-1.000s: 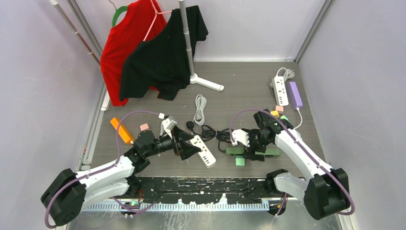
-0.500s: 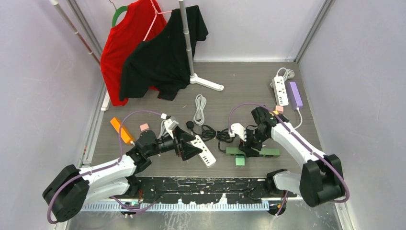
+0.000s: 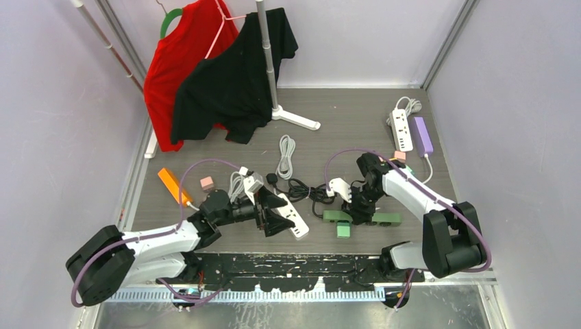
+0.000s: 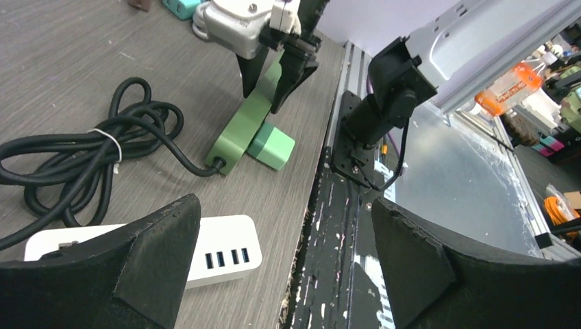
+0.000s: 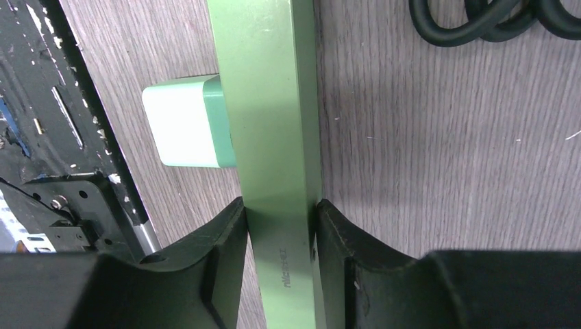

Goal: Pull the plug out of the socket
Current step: Pick up the socket from the center of the board.

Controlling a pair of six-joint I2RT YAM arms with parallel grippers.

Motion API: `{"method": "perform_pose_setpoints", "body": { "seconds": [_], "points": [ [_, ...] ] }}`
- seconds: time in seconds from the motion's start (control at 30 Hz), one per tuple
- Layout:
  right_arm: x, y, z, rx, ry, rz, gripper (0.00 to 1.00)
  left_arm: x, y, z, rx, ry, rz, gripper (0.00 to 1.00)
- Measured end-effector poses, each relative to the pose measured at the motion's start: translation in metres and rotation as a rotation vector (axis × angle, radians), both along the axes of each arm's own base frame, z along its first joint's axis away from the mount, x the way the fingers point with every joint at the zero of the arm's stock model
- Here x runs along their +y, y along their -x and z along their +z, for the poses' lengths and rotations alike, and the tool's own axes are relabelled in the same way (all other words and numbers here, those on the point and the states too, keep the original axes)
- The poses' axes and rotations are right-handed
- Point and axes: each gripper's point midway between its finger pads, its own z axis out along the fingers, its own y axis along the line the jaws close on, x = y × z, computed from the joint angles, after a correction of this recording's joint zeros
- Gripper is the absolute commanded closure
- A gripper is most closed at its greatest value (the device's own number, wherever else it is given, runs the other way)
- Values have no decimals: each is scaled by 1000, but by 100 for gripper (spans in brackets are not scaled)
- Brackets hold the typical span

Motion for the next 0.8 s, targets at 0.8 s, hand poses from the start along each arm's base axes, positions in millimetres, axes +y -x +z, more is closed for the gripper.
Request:
{"method": "perform_pose_setpoints", "body": {
  "seconds": [0.8],
  "points": [
    [68, -34, 118, 107, -484, -52, 99, -45, -51, -32, 213, 56, 108, 15]
  ]
}}
